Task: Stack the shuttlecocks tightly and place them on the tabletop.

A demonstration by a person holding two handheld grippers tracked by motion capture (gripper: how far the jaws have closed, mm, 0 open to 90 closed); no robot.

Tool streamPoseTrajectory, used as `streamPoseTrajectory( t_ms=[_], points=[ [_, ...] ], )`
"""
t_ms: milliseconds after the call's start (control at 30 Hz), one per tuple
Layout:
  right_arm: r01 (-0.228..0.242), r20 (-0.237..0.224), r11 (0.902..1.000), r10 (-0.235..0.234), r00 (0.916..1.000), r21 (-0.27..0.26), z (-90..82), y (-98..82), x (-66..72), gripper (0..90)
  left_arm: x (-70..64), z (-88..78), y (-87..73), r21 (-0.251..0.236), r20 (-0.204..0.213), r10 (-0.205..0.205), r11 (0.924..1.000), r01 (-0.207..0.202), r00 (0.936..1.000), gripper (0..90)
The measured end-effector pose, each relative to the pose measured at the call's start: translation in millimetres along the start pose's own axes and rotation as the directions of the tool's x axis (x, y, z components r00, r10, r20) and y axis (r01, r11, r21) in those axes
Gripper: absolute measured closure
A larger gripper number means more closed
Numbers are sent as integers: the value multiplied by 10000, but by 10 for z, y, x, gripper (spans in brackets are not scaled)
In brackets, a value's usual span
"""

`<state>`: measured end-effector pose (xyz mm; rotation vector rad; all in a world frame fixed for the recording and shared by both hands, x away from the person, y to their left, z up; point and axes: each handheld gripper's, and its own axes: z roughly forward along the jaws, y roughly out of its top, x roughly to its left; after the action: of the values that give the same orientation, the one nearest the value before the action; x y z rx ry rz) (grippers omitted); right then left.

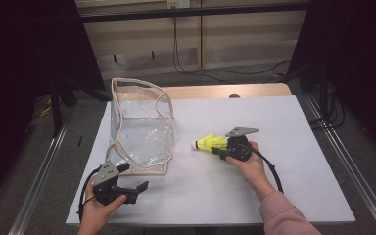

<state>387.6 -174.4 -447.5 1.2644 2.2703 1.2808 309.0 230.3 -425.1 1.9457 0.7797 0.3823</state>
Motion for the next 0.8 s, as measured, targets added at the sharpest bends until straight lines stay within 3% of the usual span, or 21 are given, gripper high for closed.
streamPoseTrajectory(
  t_ms=[133,233,433,533,567,667,800],
  points=[
    [-193,78,9997,194,9998,-128,20,-1,12,636,4,0,0,71,-70,59,10000,-59,10000,50],
    [-5,199,9997,10,9998,-256,49,-4,11,627,3,0,0,10,5,42,10000,-42,10000,50],
    [15,605,9995,5,9982,-322,101,5,6,753,-1,6,-1,60,31,61,10000,-62,10000,50],
    [66,575,9996,-50,9983,-283,121,7,6,791,4,1,-1,109,-45,64,9999,-64,10000,50],
    [272,512,9995,-263,9983,-170,127,8,-1,794,-5,6,-4,30,2,-109,9999,109,9999,50],
    [436,502,9989,-428,9978,-157,129,13,-3,797,-4,9,-5,-19,43,-51,10000,51,10000,50],
    [417,437,9991,-411,9982,-113,125,18,-7,800,-1,6,-2,42,47,17,10000,-17,10000,50]
  ],
)
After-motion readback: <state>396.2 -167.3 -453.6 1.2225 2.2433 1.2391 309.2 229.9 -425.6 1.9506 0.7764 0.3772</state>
